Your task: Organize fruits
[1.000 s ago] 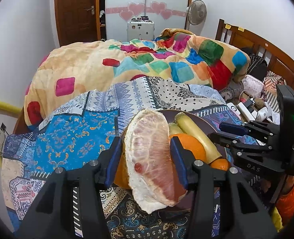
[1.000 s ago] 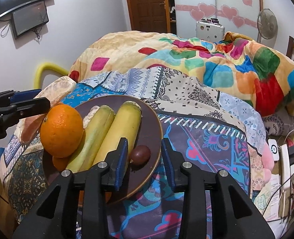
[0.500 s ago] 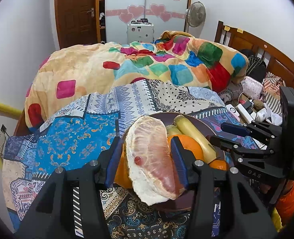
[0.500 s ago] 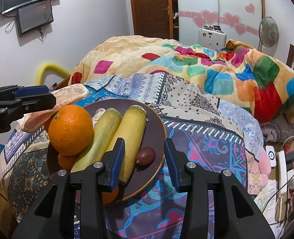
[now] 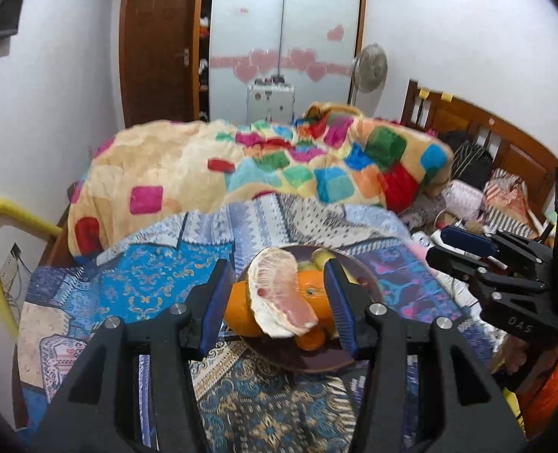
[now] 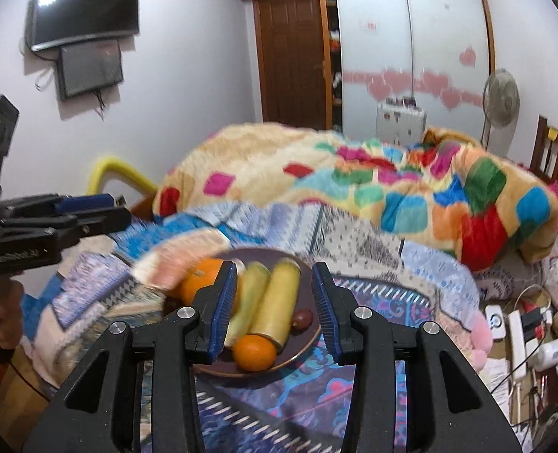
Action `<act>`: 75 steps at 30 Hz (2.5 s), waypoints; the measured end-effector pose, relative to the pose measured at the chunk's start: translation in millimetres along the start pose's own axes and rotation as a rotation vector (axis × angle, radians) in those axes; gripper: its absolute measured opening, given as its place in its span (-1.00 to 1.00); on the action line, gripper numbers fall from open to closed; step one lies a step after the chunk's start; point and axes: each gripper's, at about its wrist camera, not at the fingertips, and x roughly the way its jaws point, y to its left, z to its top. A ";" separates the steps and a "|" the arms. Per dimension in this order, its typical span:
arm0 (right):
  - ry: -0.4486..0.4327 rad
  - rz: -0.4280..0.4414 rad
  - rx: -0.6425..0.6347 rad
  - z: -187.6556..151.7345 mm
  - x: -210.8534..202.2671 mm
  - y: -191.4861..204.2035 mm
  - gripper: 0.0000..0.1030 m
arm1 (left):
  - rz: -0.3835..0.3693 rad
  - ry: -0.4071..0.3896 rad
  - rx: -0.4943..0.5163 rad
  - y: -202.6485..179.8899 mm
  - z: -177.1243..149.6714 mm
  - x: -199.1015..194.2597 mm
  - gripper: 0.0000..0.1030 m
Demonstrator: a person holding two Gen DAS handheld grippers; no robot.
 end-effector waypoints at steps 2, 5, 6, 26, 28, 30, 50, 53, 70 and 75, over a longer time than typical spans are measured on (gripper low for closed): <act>-0.040 0.002 -0.009 2.8 -19.6 8.1 -0.27 | 0.002 -0.045 -0.006 -4.8 -3.0 -24.5 -0.02; -0.116 -0.001 -0.023 5.1 -54.7 22.1 -0.24 | -0.004 -0.107 -0.015 -12.5 -8.5 -58.7 -0.01; -0.146 0.003 -0.025 5.3 -70.1 28.0 -0.16 | -0.005 -0.127 -0.016 -15.5 -10.3 -69.4 0.02; -0.410 -0.080 -0.007 -19.9 -180.1 70.9 0.70 | 0.105 -0.432 -0.027 -51.5 -66.5 -210.2 0.81; -0.417 -0.086 -0.005 -21.8 -182.4 71.6 0.80 | 0.108 -0.437 -0.025 -52.9 -70.0 -214.1 0.85; -0.430 -0.095 0.001 -25.9 -187.0 73.1 1.00 | 0.110 -0.440 -0.018 -54.2 -72.5 -216.5 0.90; -0.455 -0.123 0.002 -35.6 -195.3 79.3 1.00 | 0.135 -0.456 -0.003 -64.0 -76.2 -217.1 0.99; -0.455 -0.123 0.004 -35.7 -195.7 79.2 1.00 | 0.133 -0.456 -0.006 -64.3 -75.8 -217.1 1.00; -0.453 -0.127 0.000 -37.9 -196.8 81.1 1.00 | 0.135 -0.446 -0.011 -65.4 -73.7 -211.9 1.00; -0.449 -0.134 -0.001 -38.9 -195.7 80.1 1.00 | 0.132 -0.443 -0.012 -65.8 -73.4 -210.8 1.00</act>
